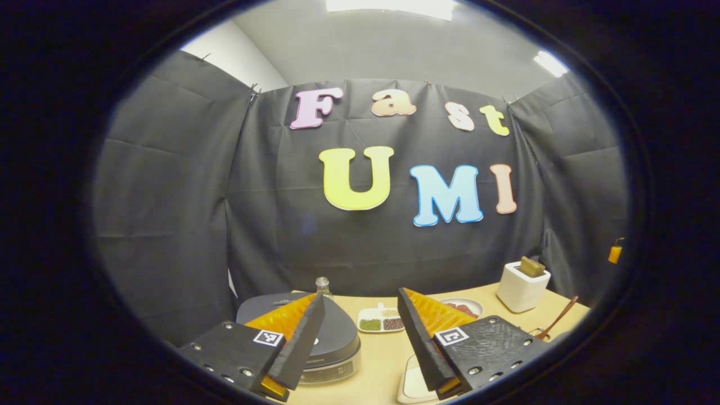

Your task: Close the left gripper, press the button to open the rice cooker; take a wooden spoon from the chopstick holder with the right hand, scoop a spoonful of rice and pour it into the rice cooker, then put the wooden spoon back into the chopstick holder.

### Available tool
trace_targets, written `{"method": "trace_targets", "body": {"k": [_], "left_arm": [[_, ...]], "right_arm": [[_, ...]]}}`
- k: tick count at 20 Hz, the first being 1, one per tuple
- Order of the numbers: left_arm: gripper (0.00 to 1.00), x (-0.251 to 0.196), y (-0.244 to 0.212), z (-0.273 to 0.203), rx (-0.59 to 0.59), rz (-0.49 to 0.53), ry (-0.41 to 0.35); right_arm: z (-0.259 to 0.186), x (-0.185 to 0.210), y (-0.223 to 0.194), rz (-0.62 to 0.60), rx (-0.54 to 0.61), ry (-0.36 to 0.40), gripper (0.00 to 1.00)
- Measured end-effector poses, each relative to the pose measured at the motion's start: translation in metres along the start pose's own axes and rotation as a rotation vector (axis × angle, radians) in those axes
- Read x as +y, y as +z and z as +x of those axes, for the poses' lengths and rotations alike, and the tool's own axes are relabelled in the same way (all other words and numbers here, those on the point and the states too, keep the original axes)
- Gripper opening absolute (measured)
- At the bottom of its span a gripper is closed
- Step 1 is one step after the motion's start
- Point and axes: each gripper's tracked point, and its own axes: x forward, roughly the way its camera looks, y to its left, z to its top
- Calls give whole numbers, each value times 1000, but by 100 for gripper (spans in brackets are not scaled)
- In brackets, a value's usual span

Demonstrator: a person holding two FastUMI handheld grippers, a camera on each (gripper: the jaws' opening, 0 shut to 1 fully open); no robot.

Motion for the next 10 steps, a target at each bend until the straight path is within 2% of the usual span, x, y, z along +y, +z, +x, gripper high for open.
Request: {"method": "trace_targets", "body": {"k": [4,10], "left_arm": [[82,-18,2,-9,-9,9,0],[82,-36,24,-53,-30,1,-5]], "right_arm": [[-5,-6,3,12,-12,21,98],[-10,-10,15,-10,-37,46,98]]}}
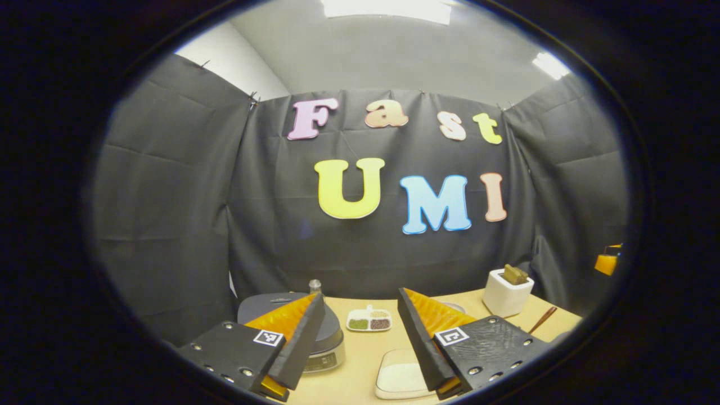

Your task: Close the left gripper, press the button to open the rice cooker; take a wooden spoon from the chopstick holder with the right hand, scoop a spoonful of rice and pour it into the rice cooker, then put the wooden spoon back into the chopstick holder.

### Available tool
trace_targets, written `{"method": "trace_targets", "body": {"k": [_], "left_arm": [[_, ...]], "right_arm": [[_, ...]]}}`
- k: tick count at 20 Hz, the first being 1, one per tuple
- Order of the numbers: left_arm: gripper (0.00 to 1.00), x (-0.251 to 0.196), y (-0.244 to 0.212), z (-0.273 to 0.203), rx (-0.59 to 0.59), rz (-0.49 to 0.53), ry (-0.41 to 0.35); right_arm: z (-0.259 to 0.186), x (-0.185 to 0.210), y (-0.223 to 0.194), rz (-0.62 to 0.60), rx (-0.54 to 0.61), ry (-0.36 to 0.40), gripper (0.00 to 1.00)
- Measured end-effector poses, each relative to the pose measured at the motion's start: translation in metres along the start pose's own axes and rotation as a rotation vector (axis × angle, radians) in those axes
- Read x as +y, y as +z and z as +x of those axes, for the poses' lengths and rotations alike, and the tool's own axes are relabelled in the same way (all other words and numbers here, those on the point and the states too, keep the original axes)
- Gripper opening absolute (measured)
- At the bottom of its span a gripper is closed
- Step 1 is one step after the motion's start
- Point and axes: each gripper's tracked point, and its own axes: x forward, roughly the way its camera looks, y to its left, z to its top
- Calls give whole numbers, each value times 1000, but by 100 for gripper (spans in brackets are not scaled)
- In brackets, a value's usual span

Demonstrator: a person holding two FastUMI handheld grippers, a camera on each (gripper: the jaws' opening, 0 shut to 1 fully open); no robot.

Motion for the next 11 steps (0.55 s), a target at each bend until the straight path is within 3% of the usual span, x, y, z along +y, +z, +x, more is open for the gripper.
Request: {"method": "trace_targets", "body": {"k": [3,11], "left_arm": [[82,-1,29,-30,-56,38,-18],[82,4,54,-100,-106,82,-80]], "right_arm": [[-11,11,15,10,-30,7,98],[-54,49,35,13,-78,-6,98]]}}
